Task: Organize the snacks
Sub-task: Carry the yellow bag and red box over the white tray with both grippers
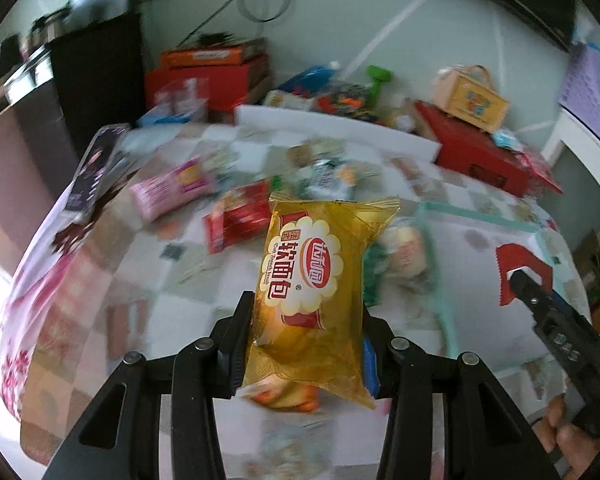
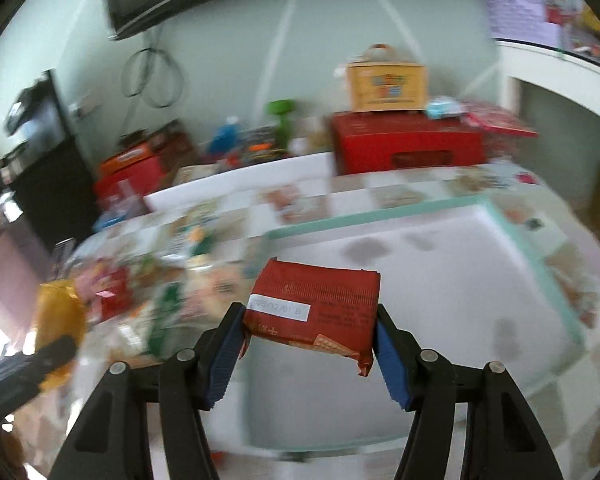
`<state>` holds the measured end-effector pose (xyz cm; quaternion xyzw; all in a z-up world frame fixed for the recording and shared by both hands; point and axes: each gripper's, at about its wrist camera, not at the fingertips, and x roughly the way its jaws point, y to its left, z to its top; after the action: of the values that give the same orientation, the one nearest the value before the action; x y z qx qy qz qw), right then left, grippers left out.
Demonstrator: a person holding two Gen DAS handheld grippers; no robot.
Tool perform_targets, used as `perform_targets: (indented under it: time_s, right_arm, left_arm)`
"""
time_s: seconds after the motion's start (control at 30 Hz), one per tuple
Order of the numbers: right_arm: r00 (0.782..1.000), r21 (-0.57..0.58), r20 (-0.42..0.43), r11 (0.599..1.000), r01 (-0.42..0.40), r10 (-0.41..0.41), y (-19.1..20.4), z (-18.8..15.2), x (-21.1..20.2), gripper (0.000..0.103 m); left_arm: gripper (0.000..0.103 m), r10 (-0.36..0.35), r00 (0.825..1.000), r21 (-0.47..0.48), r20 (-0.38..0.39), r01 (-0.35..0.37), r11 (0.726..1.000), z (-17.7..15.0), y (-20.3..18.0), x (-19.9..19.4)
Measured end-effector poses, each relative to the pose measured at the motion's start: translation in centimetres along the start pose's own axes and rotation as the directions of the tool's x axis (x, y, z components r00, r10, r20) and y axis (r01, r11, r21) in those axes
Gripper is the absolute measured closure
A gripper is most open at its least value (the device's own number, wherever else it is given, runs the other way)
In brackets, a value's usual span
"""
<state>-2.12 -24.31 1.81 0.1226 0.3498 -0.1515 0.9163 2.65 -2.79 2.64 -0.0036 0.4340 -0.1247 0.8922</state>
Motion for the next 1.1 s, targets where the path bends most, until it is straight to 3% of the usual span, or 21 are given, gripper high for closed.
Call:
perform_targets:
  time_s: [0.27,0.4,0.7,0.77,0.83,1.1]
  right_arm:
    - [0.988,0.149,0.007,0.977,0.153,-0.156,-7.0,0.3,0.2,0.038]
    - [0.962,0.166,0.003,0.948,0.27,-0.275,-9.1,-0.1,0.3,0.038]
    - [0.932,0.285,-0.021,0.891,0.353,-0.362,-14.0,-0.5,0.1,0.036]
    - [0.924,0.287,-0.018,0.883,0.37,-0.382,-14.4,-0.5,0.0,0.035]
    - [0.925,0.281,-0.021,0.886,0.369,-0.379,-14.3,-0.5,-0.1,0.034]
    - [0.938,0.25,-0.04,0.906,0.342,-0.344,-13.2,-0.5,0.5,0.032]
  left_arm:
    - [0.057,-0.109,0.994,0.127,0.005,0.108,0.986,1.1,-7.3,0.6]
    - [0.057,-0.156,0.988,0.212,-0.015,0.156,0.965,0.9,-11.9,2.3]
    - [0.056,-0.213,0.972,0.314,-0.101,0.234,0.92,-0.1,-18.7,6.4]
    - [0.048,-0.229,0.968,0.32,-0.105,0.251,0.913,-0.2,-19.1,6.7]
    - [0.016,-0.232,0.968,0.328,-0.094,0.25,0.911,-0.3,-19.2,6.7]
    - [0.011,-0.209,0.974,0.283,-0.082,0.224,0.933,-0.5,-17.1,7.0]
